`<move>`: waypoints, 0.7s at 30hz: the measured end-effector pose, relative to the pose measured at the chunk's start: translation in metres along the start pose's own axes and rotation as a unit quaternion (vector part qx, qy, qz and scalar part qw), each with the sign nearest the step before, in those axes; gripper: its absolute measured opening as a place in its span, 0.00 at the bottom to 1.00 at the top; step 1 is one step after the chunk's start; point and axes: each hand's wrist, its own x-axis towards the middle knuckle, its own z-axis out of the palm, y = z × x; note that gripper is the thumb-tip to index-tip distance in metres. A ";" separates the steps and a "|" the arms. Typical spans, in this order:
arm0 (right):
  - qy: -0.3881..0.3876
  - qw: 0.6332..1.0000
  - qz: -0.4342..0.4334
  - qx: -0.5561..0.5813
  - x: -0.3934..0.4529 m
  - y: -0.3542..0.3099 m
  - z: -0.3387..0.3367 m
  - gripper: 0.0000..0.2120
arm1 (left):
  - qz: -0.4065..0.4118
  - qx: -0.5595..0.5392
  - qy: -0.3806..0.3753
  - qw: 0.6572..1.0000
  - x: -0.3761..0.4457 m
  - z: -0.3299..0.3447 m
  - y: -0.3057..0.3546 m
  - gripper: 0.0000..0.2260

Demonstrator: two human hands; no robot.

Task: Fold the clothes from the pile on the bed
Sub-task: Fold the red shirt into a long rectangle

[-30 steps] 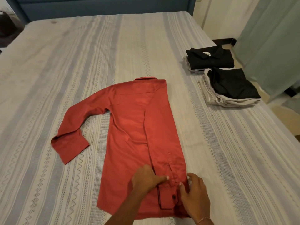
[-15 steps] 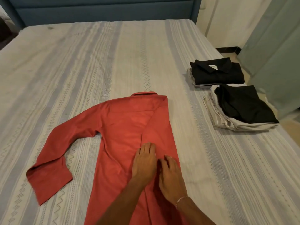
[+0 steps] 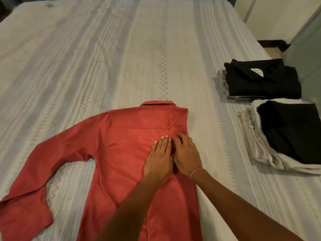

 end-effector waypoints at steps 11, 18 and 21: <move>-0.027 0.999 0.022 -0.040 0.084 0.036 0.012 0.35 | -0.024 0.002 -0.032 0.999 -0.003 0.016 -0.006 0.32; -0.068 0.993 0.027 -0.093 0.100 0.047 0.018 0.37 | -0.027 0.016 -0.048 0.998 -0.003 0.018 -0.007 0.34; -0.091 0.989 0.041 -0.110 0.101 0.041 0.011 0.37 | -0.025 0.010 -0.049 0.998 -0.002 0.018 -0.008 0.35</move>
